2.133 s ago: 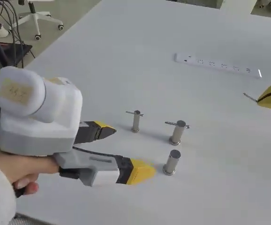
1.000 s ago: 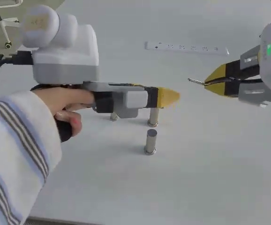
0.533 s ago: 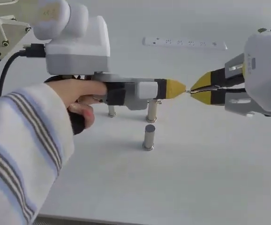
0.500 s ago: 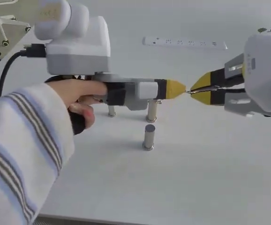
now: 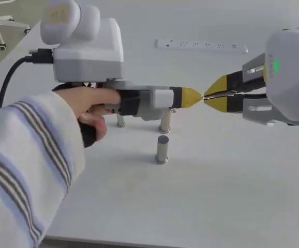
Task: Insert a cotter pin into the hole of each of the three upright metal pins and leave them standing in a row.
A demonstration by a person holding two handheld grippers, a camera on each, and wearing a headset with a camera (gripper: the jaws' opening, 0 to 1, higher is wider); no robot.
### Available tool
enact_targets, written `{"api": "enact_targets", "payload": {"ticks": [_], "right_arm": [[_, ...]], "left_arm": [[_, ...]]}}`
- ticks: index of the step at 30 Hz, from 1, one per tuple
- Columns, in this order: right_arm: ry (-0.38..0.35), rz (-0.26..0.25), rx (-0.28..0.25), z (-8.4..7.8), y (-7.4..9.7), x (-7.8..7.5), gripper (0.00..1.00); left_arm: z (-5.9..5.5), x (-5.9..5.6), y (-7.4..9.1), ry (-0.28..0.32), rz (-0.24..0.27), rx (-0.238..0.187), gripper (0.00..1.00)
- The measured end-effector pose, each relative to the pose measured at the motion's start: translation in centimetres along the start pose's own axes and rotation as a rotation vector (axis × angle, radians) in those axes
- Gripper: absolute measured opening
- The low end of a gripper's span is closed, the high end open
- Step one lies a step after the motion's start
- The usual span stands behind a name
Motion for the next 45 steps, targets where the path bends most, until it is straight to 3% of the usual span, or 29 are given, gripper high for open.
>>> {"api": "enact_targets", "payload": {"ticks": [10, 22, 32, 36, 45], "right_arm": [[0.002, 0.010, -0.007, 0.5, -0.3, 0.2, 0.00], [0.013, 0.023, -0.009, 0.6, -0.8, 0.7, 0.00], [0.027, 0.026, -0.012, 0.6, -1.3, 0.8, 0.00], [-0.012, 0.036, -0.009, 0.0, -1.3, 0.9, 0.13], [-0.185, 0.130, 0.027, -2.0, -2.3, 2.2, 0.16]], "left_arm": [[-0.4, 0.2, 0.2, -0.004, -0.004, 0.012, 0.00], [-0.9, 0.7, 0.7, 0.065, 0.013, 0.041, 0.00], [-1.0, 1.0, 1.3, 0.030, 0.033, 0.043, 0.00], [-1.4, 0.8, 2.0, -0.015, 0.034, 0.055, 0.00], [-2.3, 1.6, 3.2, -0.118, 0.050, 0.085, 0.00]]}}
Point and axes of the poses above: the centre of the closed fingertips' face, and the gripper's own axes: y roughly backward along the fingers, x roughly to its left, z roughly out of its top, the point moved 2 cm from there along y, roughly backward along the fingers, and after that the axes turned 5 degrees about z, right-handed, at the moved point
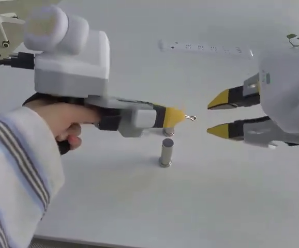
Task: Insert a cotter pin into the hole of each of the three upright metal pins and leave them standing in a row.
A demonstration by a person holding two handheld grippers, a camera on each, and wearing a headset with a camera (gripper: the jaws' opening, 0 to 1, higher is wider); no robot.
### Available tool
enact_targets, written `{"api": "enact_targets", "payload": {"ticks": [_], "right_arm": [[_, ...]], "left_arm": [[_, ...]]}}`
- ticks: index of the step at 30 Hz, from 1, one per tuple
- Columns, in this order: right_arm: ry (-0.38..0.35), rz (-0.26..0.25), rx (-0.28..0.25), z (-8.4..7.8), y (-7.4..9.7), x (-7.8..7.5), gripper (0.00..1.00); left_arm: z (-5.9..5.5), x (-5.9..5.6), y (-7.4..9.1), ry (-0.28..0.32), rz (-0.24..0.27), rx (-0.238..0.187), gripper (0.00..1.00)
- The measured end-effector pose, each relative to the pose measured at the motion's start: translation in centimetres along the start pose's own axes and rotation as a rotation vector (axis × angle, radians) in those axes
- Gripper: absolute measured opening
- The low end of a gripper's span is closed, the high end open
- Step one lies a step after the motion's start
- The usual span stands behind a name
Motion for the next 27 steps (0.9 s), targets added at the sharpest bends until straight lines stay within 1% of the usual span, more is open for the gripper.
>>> {"api": "enact_targets", "payload": {"ticks": [1, 2, 3, 4, 5, 6, 8, 10, 11, 12, 13, 14, 15, 16, 17, 20, 21, 22, 25, 26, 27], "right_arm": [[-0.015, 0.011, -0.002, 0.0, -0.1, 0.1, 0.18], [-0.037, 0.036, -0.010, 0.0, -0.2, 0.4, 0.19], [-0.046, 0.057, -0.016, 0.1, -0.3, 0.5, 0.19], [-0.050, 0.087, -0.011, 0.0, -0.4, 0.9, 0.20], [-0.048, 0.102, 0.008, -0.2, -0.5, 1.0, 0.20], [-0.045, 0.098, 0.017, -0.3, -0.7, 0.9, 0.21], [-0.047, 0.110, 0.029, -0.5, -0.9, 1.0, 0.23], [-0.050, 0.117, 0.036, -0.6, -1.0, 1.0, 0.21], [-0.058, 0.121, 0.033, -0.5, -1.0, 1.0, 0.20], [-0.075, 0.123, 0.016, -0.3, -1.1, 0.9, 0.20], [-0.081, 0.125, 0.012, -0.2, -1.1, 0.9, 0.20], [-0.099, 0.137, 0.001, 0.0, -1.1, 1.0, 0.20], [-0.105, 0.140, -0.006, 0.2, -1.1, 0.9, 0.20], [-0.112, 0.146, -0.019, 0.4, -1.1, 0.9, 0.20], [-0.120, 0.153, -0.027, 0.5, -1.1, 0.9, 0.20], [-0.160, 0.181, -0.065, 1.1, -1.1, 1.0, 0.20], [-0.169, 0.189, -0.076, 1.1, -1.1, 0.9, 0.20], [-0.176, 0.194, -0.087, 1.1, -1.2, 0.9, 0.20], [-0.225, 0.232, -0.136, 1.9, -1.1, 1.3, 0.20], [-0.239, 0.238, -0.147, 2.0, -1.0, 1.3, 0.20], [-0.248, 0.239, -0.156, 2.2, -0.9, 1.4, 0.20]], "left_arm": [[-0.1, 0.0, 0.1, -0.013, -0.002, 0.001, 0.00], [-0.1, 0.1, 0.2, -0.035, -0.004, -0.001, 0.00], [-0.1, 0.2, 0.3, -0.039, -0.003, 0.000, 0.00], [-0.1, 0.2, 0.4, -0.043, -0.002, 0.002, 0.00], [0.0, 0.3, 0.5, -0.046, -0.002, 0.000, 0.00], [0.1, 0.4, 0.7, -0.054, -0.004, -0.003, 0.00], [0.3, 0.5, 1.0, -0.068, -0.004, -0.009, 0.00], [0.4, 0.6, 1.2, -0.078, -0.003, -0.016, 0.00], [0.5, 0.6, 1.4, -0.087, -0.003, -0.017, 0.00], [0.5, 0.7, 1.5, -0.097, 0.001, -0.018, 0.00], [0.5, 0.9, 1.6, -0.128, 0.008, -0.014, 0.00], [0.5, 1.0, 1.7, -0.201, 0.007, -0.013, 0.00], [0.6, 0.9, 1.8, -0.240, 0.012, -0.021, 0.00], [0.7, 0.9, 1.9, -0.252, 0.014, -0.026, 0.00], [1.0, 0.9, 1.9, -0.280, 0.022, -0.047, 0.00], [1.2, 0.8, 2.0, -0.300, 0.021, -0.061, 0.00], [1.4, 1.0, 2.0, -0.343, 0.022, -0.070, 0.00], [1.3, 1.0, 2.0, -0.366, 0.021, -0.068, 0.00], [1.1, 0.9, 1.9, -0.467, 0.005, -0.064, 0.00], [1.0, 0.9, 1.8, -0.492, 0.000, -0.065, 0.00], [0.9, 0.8, 1.8, -0.506, -0.003, -0.065, 0.00]]}}
Point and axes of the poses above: the centre of the closed fingertips' face, and the gripper's own axes: y roughly backward along the fingers, x roughly to its left, z roughly out of its top, the point moved 2 cm from there along y, roughly backward along the fingers, and after that the axes turned 5 degrees about z, right-handed, at the moved point
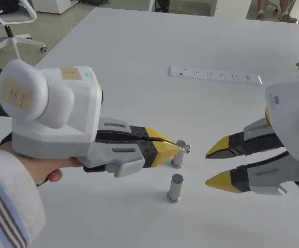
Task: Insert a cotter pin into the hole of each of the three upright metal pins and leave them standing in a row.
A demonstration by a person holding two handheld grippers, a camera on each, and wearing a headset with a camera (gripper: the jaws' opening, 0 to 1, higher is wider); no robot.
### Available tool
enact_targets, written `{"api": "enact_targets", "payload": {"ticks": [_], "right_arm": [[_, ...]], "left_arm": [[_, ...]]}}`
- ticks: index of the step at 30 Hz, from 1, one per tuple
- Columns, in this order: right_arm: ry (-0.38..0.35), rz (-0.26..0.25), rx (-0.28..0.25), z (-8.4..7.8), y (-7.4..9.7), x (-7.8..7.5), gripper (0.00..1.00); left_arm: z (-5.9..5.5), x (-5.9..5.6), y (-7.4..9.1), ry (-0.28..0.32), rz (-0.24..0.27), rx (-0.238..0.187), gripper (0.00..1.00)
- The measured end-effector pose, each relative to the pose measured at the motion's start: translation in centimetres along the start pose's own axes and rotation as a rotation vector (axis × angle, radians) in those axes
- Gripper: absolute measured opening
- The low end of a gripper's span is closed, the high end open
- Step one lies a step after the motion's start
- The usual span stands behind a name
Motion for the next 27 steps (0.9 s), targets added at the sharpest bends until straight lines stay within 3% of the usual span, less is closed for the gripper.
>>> {"api": "enact_targets", "payload": {"ticks": [6, 10, 11, 15, 27], "right_arm": [[-0.062, 0.023, -0.067, 0.4, 0.2, 0.5, 0.20], [-0.088, 0.045, -0.097, 0.8, 0.3, 1.2, 0.20], [-0.091, 0.049, -0.100, 0.8, 0.3, 1.3, 0.20], [-0.088, 0.055, -0.088, 0.7, 0.1, 1.6, 0.20], [-0.069, 0.059, -0.117, 1.9, 0.0, 2.1, 0.11]], "left_arm": [[-0.2, -0.4, 0.0, -0.030, -0.025, -0.010, 0.00], [-0.2, -0.9, 0.0, -0.096, -0.045, -0.025, 0.00], [-0.1, -0.8, 0.0, -0.157, -0.034, -0.030, 0.00], [-0.1, -1.4, 0.0, -0.165, -0.056, -0.030, 0.00], [-0.3, -2.7, -0.1, -0.170, -0.109, -0.039, 0.00]]}}
Point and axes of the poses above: the centre of the closed fingertips' face, and the gripper's own axes: y roughly backward along the fingers, x roughly to its left, z roughly out of its top, the point moved 2 cm from there along y, roughly backward along the fingers, and after that the axes turned 5 degrees about z, right-handed, at the moved point
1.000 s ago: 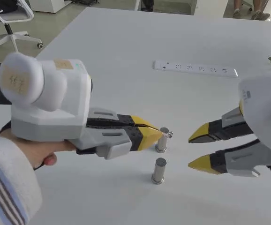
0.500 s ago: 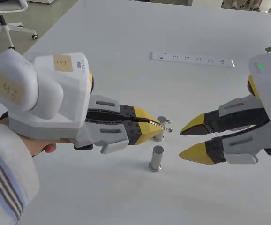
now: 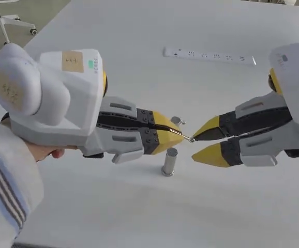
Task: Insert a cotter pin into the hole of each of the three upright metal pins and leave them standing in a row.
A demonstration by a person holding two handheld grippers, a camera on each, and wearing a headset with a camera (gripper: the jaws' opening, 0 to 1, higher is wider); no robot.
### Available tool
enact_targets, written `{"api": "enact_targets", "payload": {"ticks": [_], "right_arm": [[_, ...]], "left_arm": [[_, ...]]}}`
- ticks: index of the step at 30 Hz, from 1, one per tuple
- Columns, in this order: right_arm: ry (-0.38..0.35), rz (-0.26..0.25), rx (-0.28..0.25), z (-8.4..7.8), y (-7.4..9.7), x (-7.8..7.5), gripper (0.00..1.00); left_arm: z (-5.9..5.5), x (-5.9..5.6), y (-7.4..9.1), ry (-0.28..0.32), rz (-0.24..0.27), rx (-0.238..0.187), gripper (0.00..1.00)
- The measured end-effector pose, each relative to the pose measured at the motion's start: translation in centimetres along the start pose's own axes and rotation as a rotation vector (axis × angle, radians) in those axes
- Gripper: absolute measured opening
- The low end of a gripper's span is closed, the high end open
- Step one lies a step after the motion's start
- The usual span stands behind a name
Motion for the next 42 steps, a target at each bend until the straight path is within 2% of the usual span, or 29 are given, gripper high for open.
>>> {"api": "enact_targets", "payload": {"ticks": [12, 16, 31, 39, 42], "right_arm": [[-0.002, 0.019, -0.004, -0.1, -0.3, 0.4, 0.00], [-0.008, 0.024, -0.013, 0.0, -0.2, 0.4, 0.00], [0.018, 0.050, 0.006, 0.0, 0.1, 1.3, 0.00], [0.043, 0.026, 0.026, -0.1, 0.3, 1.1, 0.00], [0.031, 0.010, 0.029, -0.2, 0.3, 0.9, 0.00]], "left_arm": [[0.4, -0.7, -0.1, 0.014, -0.022, -0.023, 0.00], [0.3, -0.7, 0.0, 0.019, -0.028, -0.020, 0.00], [-0.9, -1.4, -0.3, 0.027, -0.062, 0.041, 0.00], [-1.1, -1.2, -0.5, 0.063, -0.048, 0.053, 0.00], [-1.3, -0.6, -0.7, 0.083, -0.020, 0.062, 0.02]]}}
Point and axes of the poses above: the centre of the closed fingertips' face, and the gripper's own axes: y roughly backward along the fingers, x roughly to its left, z roughly out of its top, the point moved 2 cm from there along y, roughly backward along the fingers, and after that the axes turned 5 degrees about z, right-handed, at the moved point
